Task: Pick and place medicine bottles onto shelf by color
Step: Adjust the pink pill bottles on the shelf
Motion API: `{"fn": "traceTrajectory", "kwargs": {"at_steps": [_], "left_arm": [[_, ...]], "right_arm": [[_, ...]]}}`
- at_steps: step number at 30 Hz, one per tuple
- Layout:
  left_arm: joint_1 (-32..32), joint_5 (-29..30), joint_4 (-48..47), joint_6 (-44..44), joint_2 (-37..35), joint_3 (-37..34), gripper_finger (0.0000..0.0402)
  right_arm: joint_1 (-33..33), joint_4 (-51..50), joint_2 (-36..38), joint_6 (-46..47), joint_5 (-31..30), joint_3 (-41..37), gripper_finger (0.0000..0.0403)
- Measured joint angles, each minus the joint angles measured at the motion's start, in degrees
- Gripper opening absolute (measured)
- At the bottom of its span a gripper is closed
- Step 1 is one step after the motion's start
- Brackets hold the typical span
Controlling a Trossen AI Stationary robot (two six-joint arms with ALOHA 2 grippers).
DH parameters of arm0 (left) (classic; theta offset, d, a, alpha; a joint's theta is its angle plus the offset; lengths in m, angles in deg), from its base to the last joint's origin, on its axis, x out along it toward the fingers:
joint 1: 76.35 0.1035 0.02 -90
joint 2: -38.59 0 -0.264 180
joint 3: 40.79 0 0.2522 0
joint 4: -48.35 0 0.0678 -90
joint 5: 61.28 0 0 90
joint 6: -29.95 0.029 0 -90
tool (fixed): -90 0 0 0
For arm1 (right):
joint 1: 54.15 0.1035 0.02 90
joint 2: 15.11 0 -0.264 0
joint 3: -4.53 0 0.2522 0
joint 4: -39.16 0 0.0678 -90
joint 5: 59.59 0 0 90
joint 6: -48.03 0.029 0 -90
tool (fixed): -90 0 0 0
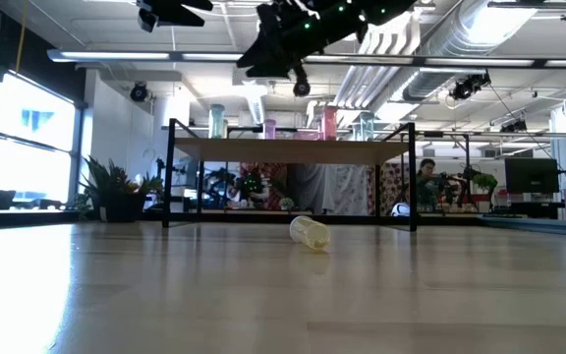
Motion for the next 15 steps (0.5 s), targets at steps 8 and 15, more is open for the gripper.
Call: {"fn": "traceTrajectory", "kwargs": {"at_steps": [8, 15], "left_arm": [[0.0, -0.01, -0.03, 0.0, 0.0, 0.02, 0.0255], [-0.01, -0.01, -0.39, 0.01, 0.0, 0.02, 0.0255]], "right_arm": [[-3.14, -8.41, 5.02, -2.55, -0.92, 0.02, 0.017], [-4.69, -23.57, 5.03, -8.3, -3.66, 9.7, 0.017]]}}
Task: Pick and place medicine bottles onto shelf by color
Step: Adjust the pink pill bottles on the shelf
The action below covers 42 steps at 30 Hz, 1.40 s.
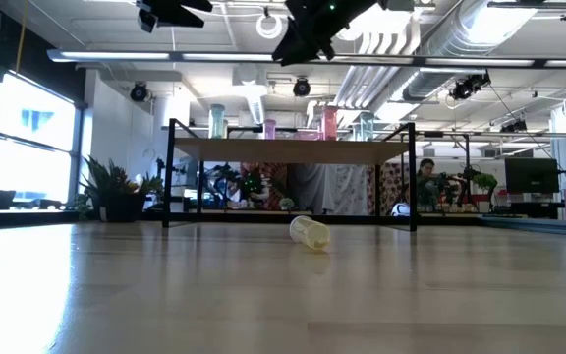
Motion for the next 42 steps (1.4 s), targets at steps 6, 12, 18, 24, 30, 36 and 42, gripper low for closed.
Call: {"fn": "traceTrajectory", "kwargs": {"at_steps": [6, 12, 18, 24, 30, 36, 42], "left_arm": [[0.01, 0.0, -0.84, -0.5, 0.0, 0.0, 0.0255], [-0.12, 0.09, -1.12, -2.48, 0.0, 0.0, 0.0255], [-0.1, 0.0, -1.13, -2.59, 0.0, 0.0, 0.0255], [-0.1, -0.02, -1.18, -2.57, 0.0, 0.0, 0.0255], [-0.1, -0.02, -2.07, -2.57, 0.0, 0.0, 0.0255], [-0.1, -0.04, -2.34, -2.61, 0.0, 0.0, 0.0255], [-0.1, -0.07, -2.36, -3.48, 0.0, 0.0, 0.0255]], "right_arm": [[-1.07, -12.98, -1.74, -1.44, 0.43, 7.83, 0.017], [-0.96, -22.49, -4.49, -3.72, 1.17, 11.9, 0.017], [-0.54, -24.08, -5.87, -1.64, 1.48, 12.1, 0.017], [0.07, -23.93, -6.52, 0.17, 1.49, 12.12, 0.0182], [0.61, -23.41, -7.14, 3.34, -0.72, 12.54, 0.0193], [0.25, -24.48, -7.06, 3.25, -0.92, 17.82, 0.0193], [0.16, -27.79, -9.92, 4.43, 0.05, 20.55, 0.0193]]}}
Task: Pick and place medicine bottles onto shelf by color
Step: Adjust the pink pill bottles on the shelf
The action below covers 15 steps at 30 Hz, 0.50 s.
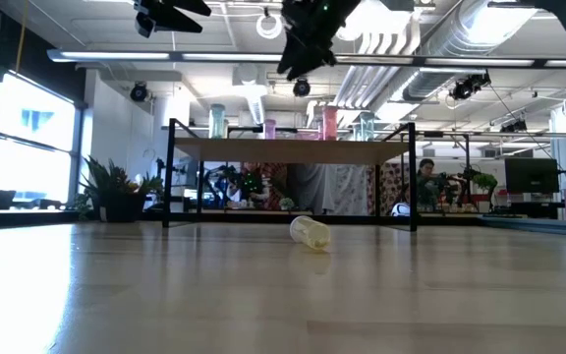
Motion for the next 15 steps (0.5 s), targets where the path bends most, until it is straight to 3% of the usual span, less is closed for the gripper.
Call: {"fn": "traceTrajectory", "kwargs": {"at_steps": [15], "left_arm": [[-0.02, -0.07, -1.73, -0.16, 0.0, 0.0, 0.0255]], "right_arm": [[0.35, -8.34, -6.11, -1.94, -0.07, -0.04, 0.0193]]}}
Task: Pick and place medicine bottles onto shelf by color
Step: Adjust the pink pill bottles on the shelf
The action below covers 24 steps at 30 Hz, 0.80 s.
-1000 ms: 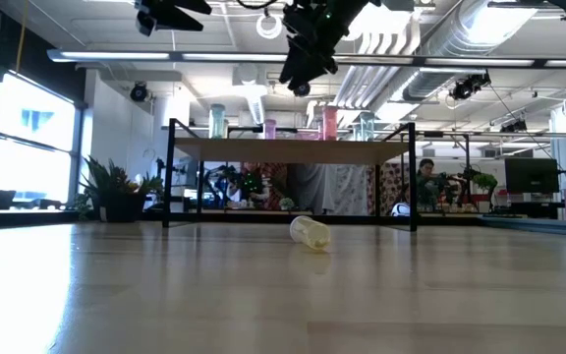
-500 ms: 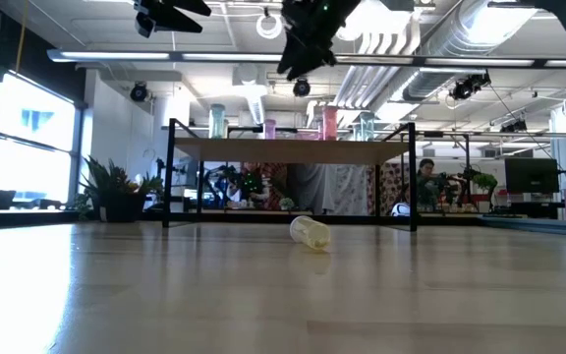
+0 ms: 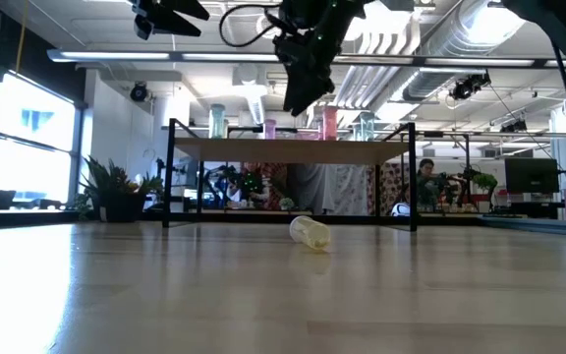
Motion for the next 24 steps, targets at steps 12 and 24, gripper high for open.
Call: {"fn": "traceTrajectory", "kwargs": {"at_steps": [12, 24], "left_arm": [[0.0, 0.02, -0.42, 0.01, 0.0, 0.0, 0.0255], [0.0, 0.04, -0.42, -0.16, 0.02, 0.0, 0.0255]], "right_arm": [[-0.25, -2.63, -2.39, -3.3, -3.34, -0.02, 0.0193], [-1.09, -4.09, -2.24, -2.68, -3.55, 0.16, 0.0193]]}}
